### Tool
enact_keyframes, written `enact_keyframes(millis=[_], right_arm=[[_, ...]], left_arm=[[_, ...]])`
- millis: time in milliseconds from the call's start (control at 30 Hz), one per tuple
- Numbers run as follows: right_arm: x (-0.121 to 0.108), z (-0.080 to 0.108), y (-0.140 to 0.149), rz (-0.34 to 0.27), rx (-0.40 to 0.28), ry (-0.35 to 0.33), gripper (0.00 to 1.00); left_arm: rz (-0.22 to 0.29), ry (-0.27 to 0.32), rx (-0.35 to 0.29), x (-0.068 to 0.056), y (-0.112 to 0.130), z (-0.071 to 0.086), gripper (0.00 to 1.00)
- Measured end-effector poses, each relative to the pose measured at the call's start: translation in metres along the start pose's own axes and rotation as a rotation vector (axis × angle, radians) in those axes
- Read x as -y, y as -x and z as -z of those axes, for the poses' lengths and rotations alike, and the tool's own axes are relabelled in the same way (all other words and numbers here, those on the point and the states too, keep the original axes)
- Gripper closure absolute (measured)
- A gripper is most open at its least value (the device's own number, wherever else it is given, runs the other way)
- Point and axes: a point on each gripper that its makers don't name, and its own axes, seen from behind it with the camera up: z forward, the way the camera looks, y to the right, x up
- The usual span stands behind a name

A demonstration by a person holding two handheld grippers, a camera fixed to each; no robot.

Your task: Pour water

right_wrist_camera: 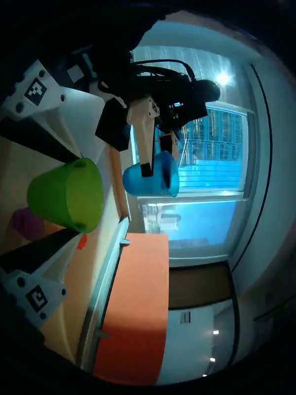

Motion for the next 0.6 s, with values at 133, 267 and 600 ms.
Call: enact_keyframes(millis=[133, 267, 600], right_arm=[[0.006, -0.003, 0.001, -0.001, 0.004, -0.017, 0.10], [0.011, -0.006, 0.002, 0.000, 0.007, -0.032, 0.10], [0.020, -0.011, 0.003, -0.003, 0.008, -0.056, 0.10]], left_arm=[[-0.045, 0.003, 0.005, -0.002, -0.003, 0.000, 0.14], [-0.083, 0.000, 0.011, 0.000, -0.004, -0.001, 0.14], [-0.160, -0.009, 0.022, 0.006, -0.011, -0.004, 0.15]])
